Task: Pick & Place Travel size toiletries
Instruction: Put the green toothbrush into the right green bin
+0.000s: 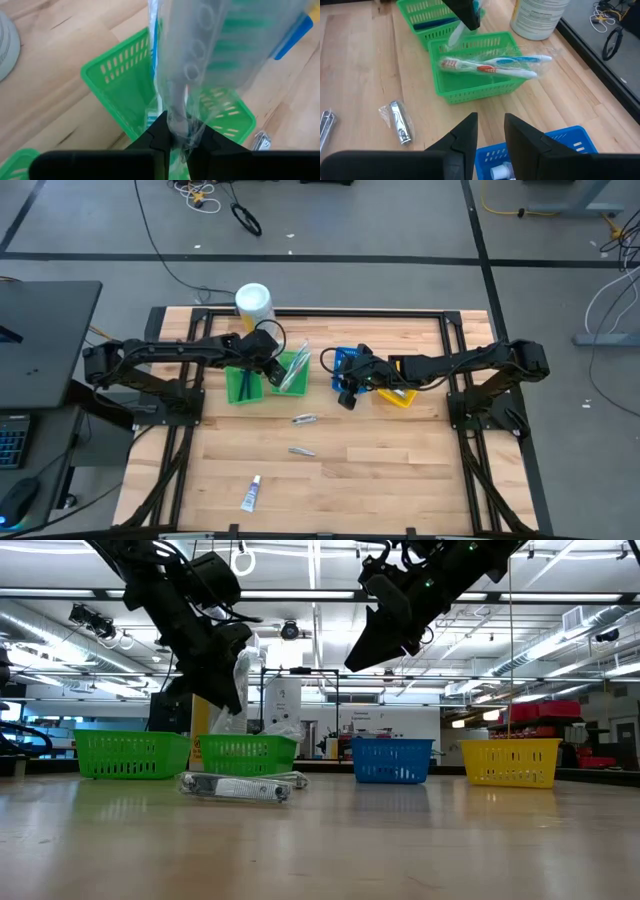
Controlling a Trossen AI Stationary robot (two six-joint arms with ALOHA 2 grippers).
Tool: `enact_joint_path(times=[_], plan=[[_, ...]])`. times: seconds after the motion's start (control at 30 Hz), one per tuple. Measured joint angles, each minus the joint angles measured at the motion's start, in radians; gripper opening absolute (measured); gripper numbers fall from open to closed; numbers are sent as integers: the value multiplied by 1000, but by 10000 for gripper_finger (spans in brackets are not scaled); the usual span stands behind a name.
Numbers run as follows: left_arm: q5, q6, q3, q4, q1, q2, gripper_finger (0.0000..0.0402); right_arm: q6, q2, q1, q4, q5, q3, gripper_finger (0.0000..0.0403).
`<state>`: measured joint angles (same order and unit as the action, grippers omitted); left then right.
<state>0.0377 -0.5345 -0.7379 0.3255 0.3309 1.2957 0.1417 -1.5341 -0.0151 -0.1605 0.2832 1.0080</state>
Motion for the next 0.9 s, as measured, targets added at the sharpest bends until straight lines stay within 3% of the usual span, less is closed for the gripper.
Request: enact_joint_path(times=[0.63, 0.9], plan=[[3, 12, -6, -56, -28, 131, 47, 0, 0, 0, 7, 1, 0, 106], [37, 85, -6, -56, -25, 131, 95, 0, 0, 0, 7, 1, 0, 106]])
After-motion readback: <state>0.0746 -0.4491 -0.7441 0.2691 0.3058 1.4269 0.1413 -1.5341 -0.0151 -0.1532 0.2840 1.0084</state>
